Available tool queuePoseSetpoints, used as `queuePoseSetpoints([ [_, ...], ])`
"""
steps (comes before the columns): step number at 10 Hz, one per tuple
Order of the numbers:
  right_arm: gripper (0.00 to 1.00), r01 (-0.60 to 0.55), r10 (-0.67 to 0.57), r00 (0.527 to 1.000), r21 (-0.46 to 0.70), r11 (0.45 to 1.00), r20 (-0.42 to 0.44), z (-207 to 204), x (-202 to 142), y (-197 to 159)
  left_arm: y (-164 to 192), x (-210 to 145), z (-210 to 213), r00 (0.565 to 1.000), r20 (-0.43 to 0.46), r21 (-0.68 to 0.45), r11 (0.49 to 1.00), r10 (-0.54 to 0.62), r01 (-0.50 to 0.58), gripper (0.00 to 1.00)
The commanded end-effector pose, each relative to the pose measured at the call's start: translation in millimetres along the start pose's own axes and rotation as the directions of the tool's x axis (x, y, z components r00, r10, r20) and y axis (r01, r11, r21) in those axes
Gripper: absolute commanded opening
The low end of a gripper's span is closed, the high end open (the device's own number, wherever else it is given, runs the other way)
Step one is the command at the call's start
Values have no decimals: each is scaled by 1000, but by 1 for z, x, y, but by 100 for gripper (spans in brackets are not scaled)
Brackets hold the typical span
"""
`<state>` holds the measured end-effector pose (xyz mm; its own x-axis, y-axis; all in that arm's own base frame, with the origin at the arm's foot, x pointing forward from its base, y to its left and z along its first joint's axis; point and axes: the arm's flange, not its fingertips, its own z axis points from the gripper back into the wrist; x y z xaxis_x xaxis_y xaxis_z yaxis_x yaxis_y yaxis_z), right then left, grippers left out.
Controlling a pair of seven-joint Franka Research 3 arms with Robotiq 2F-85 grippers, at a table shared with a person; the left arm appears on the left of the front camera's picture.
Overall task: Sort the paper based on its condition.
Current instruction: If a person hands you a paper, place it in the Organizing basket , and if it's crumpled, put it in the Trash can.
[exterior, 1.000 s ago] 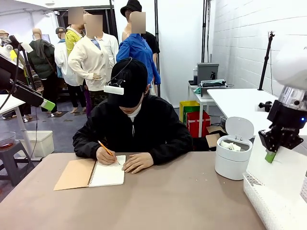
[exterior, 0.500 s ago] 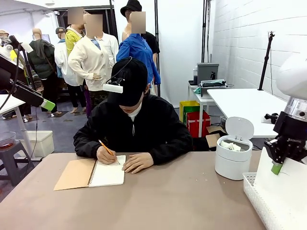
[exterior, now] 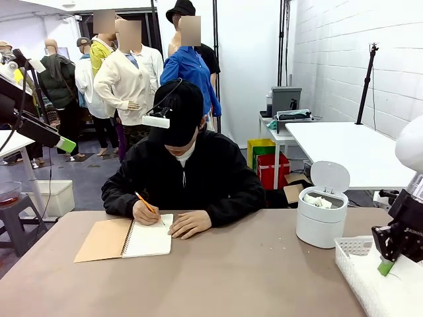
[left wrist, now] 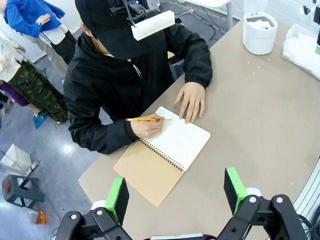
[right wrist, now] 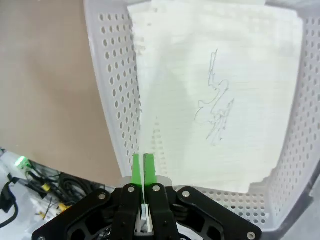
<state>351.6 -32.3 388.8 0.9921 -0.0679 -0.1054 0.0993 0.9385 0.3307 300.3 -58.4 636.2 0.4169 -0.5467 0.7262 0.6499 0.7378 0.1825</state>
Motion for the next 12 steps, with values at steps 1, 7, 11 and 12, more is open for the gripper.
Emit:
queuePoseSetpoints([
  [1,12,34,-34,999,1,999,5,-12,-6,-1,0,0,0,1000,-4,6,1000,1,-1,100],
  [7,100,-37,38,999,-223,974,-2,6,-10,-3,0,0,0,1000,-4,6,1000,1,-1,100],
  [11,100,-161,166,986,-424,891,-25,44,-15,0,0,0,0,1000,-4,6,1000,1,-1,100],
  [12,100,-164,180,984,-440,883,-7,53,-15,0,0,0,0,1000,-4,6,1000,1,-1,100],
])
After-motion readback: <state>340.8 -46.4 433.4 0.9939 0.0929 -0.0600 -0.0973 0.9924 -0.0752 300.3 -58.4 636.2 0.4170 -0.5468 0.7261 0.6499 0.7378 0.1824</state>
